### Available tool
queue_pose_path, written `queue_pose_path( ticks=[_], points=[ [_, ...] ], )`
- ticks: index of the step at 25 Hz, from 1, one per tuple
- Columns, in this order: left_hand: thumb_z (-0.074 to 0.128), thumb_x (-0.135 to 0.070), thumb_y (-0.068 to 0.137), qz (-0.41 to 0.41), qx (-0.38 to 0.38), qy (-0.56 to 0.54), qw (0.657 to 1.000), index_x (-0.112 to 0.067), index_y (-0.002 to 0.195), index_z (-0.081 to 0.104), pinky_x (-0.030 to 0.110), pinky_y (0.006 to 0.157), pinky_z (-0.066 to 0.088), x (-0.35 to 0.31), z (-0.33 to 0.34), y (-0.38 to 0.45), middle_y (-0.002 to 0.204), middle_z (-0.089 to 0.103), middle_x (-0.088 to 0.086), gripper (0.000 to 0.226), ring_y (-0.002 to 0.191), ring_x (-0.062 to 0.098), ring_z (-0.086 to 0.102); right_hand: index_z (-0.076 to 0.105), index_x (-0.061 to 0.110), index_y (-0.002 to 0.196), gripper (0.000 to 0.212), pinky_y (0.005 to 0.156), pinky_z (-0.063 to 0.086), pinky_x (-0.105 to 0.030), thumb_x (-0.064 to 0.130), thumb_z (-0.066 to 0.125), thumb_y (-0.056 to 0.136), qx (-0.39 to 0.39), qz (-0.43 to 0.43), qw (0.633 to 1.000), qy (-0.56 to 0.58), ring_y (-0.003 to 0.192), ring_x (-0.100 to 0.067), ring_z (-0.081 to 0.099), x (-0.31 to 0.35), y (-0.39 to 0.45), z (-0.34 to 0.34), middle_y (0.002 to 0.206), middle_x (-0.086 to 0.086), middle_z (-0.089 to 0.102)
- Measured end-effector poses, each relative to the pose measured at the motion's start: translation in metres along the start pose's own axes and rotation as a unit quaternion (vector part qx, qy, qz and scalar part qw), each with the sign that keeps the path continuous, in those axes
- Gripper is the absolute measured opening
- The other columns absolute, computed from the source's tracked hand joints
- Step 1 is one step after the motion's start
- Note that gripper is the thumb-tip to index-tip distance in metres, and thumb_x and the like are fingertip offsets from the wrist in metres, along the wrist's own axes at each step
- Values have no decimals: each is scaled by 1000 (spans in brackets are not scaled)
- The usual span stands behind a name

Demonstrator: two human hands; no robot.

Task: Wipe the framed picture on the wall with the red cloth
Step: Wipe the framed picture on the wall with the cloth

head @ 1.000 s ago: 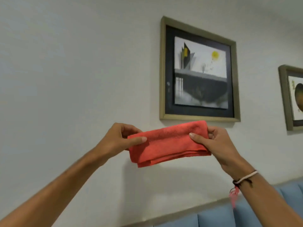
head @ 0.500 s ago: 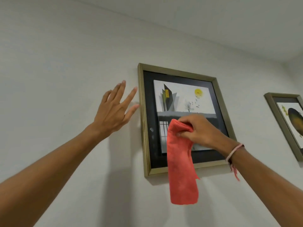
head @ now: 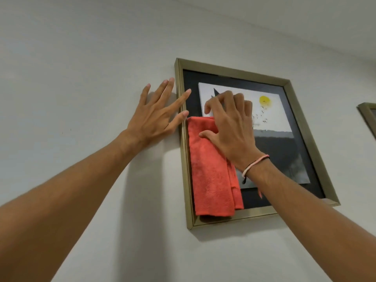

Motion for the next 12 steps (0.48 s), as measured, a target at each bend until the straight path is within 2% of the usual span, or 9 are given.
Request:
queue_pose_path(
  ticks=[2,3,5,7,8,10,12],
  points=[
    [12,-60,102,0,-9,-3,1000,-38,165,6,59,130,6,0,0,-1,176,3,15,67,163,27,5,64,15,97,17,86,46,-45,24,74,86,-56,-56,997,-11,95,-29,60,19,-22,1,98,-7,67],
    [13,-60,102,-1,-11,-2,1000,-38,165,6,59,130,6,0,0,-2,176,3,15,67,163,27,4,68,13,96,7,88,47,-45,18,68,92,-55,-68,996,10,93,-30,64,23,-30,5,95,-7,71],
    [14,-60,102,-5,-11,-2,1000,-38,165,6,59,130,5,0,0,-2,176,2,14,67,163,27,3,74,11,105,18,95,49,-46,18,60,98,-30,-43,998,42,100,-31,67,23,-41,12,104,-9,76],
    [14,-60,102,-5,-3,-4,1000,-38,165,5,58,130,3,-1,1,-1,176,0,14,68,163,27,1,67,9,128,36,106,47,-47,28,53,101,-9,-17,998,54,118,-32,65,22,-56,19,126,-12,72],
    [13,-60,101,-5,-1,-4,1000,-38,165,4,58,130,2,-1,1,0,176,-1,14,68,163,27,0,57,9,141,50,116,41,-47,39,46,103,25,-9,998,62,135,-32,56,23,-67,25,143,-13,62],
    [13,-60,101,-7,-2,-1,1000,-38,165,4,59,130,2,-1,2,0,176,-1,14,68,163,27,0,25,14,160,78,130,16,-46,64,26,100,112,2,990,86,159,-26,16,26,-88,40,170,-10,22],
    [13,-61,101,-8,-5,4,1000,-37,165,3,59,130,2,0,2,0,176,-1,13,68,163,27,0,0,19,163,98,131,-2,-47,81,12,89,160,7,982,98,159,-22,-14,28,-93,51,173,-5,-9]
  ],
)
Point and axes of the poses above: each hand's wrist, its own y-axis towards the middle knuckle, its own z-axis out of the palm, x = y × z, the point moved 7 cm from there along y, towards the middle knuckle
